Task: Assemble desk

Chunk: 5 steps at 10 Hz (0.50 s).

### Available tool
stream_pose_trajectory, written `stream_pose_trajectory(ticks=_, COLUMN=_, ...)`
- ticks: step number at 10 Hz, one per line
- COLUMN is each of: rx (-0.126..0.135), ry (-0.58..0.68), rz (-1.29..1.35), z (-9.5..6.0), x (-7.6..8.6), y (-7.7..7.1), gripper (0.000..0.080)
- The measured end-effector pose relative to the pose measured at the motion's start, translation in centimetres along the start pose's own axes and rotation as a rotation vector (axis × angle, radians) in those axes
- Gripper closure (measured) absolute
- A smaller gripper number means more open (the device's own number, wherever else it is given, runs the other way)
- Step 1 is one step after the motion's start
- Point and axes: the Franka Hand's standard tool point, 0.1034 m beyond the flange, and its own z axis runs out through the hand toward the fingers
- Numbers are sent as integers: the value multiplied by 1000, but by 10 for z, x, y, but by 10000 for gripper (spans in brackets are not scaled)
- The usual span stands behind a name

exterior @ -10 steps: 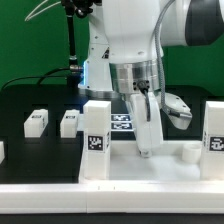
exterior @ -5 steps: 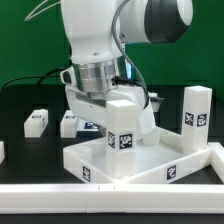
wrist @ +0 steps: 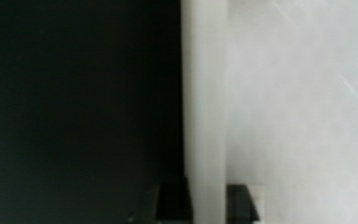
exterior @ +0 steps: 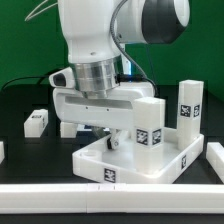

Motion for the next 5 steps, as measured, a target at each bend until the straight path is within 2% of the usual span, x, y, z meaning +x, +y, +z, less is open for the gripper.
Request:
stream_pose_trajectory(ticks=1, rx=-9, ry=19, rz=-116, z=-4, x=17, y=-7, gripper=748)
stream_pose_trajectory(ticks=2, rx=-40, ry=28, rz=-264, z=-3, x=24, y=-18, gripper=748)
stream_pose_trajectory(ticks=3, rx=-53, ry=40, rz=-374, z=-1, x=24, y=-25, gripper=748)
stream_pose_trajectory(ticks=5, rx=-64, ry=32, rz=-477, z=-1, x=24, y=-19, gripper=748)
